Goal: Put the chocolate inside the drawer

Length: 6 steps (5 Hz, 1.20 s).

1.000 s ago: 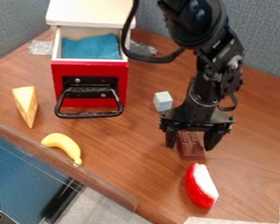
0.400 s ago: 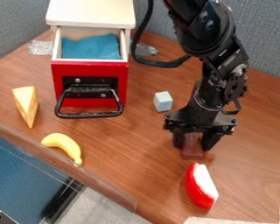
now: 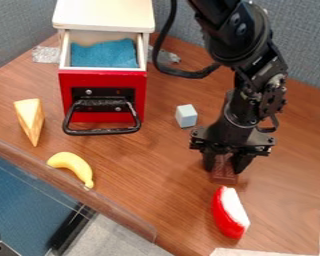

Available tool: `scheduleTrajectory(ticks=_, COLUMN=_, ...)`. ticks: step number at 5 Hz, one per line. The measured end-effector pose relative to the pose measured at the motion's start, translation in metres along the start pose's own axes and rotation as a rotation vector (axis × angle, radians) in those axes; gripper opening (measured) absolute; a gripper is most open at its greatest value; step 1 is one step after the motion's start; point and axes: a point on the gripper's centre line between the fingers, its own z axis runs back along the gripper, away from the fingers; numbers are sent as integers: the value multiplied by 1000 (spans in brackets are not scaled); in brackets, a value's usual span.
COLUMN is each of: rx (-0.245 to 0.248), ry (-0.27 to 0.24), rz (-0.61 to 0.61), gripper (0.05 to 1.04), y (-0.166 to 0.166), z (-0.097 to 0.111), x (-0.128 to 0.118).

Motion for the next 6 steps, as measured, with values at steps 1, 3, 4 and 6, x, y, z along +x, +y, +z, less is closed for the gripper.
scheduleTrajectory(ticks=1, rx=-77, ry=-32, rz=-24, gripper=581, y=-9, z=38, x=7)
scheduleTrajectory(ticks=3, rx=-175, ry=-81, rz=11, gripper=581, y=-9, z=99, x=22)
scheduleTrajectory(ticks=4, rx=-192, ry=-114, rz=56, gripper=581, y=3, z=122, x=37)
scheduleTrajectory(ticks=6, rx=-202, ry=-183, rz=194, gripper=581, y=48, z=141, x=77)
